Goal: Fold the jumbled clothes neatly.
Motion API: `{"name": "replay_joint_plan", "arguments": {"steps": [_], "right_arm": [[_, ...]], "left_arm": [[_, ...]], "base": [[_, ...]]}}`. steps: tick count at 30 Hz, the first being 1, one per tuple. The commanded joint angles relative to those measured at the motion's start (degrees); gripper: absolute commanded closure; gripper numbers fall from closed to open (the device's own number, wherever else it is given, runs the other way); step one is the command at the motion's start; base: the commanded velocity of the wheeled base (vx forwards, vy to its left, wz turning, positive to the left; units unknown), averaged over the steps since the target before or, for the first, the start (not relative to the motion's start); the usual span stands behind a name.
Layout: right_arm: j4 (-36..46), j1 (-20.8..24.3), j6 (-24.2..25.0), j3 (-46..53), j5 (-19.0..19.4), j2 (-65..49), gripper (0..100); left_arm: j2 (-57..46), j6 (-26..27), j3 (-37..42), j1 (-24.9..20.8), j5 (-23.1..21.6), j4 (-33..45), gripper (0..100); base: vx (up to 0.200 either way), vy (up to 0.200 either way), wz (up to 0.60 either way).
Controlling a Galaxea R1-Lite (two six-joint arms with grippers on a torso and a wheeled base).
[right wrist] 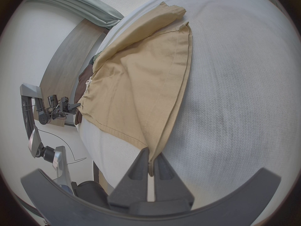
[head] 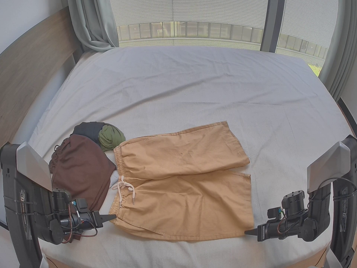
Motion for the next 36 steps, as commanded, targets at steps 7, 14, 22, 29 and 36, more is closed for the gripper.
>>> {"name": "replay_joint_plan", "arguments": {"steps": [7,14,22,29,36], "right_arm": [[0.2,-0.7,0.3,0.5,0.1,-4.2,100],[0.1,-1.5,0.4,0.9,1.2,-10.6,100],[0.0,-3.8,1.9,-1.3,4.0,-14.1,100],[0.0,-5.6,7.0,-4.5,5.7,-18.5,100],[0.0,-6.3,8.5,-5.4,6.1,-20.3,100]], "left_arm": [[-0.5,-1.5,-0.5,0.0,-2.6,0.0,100],[-7.2,-6.9,1.0,0.0,-10.3,-0.1,100],[-10.6,-11.4,0.1,0.2,-11.1,-0.1,100],[-10.6,-14.5,-3.3,0.9,-11.1,-0.3,100],[-10.5,-17.6,-4.8,1.4,-10.9,-0.3,100]], "base": [[0.0,0.0,0.0],[0.0,0.0,0.0],[0.0,0.0,0.0],[0.0,0.0,0.0],[0.0,0.0,0.0]]}}
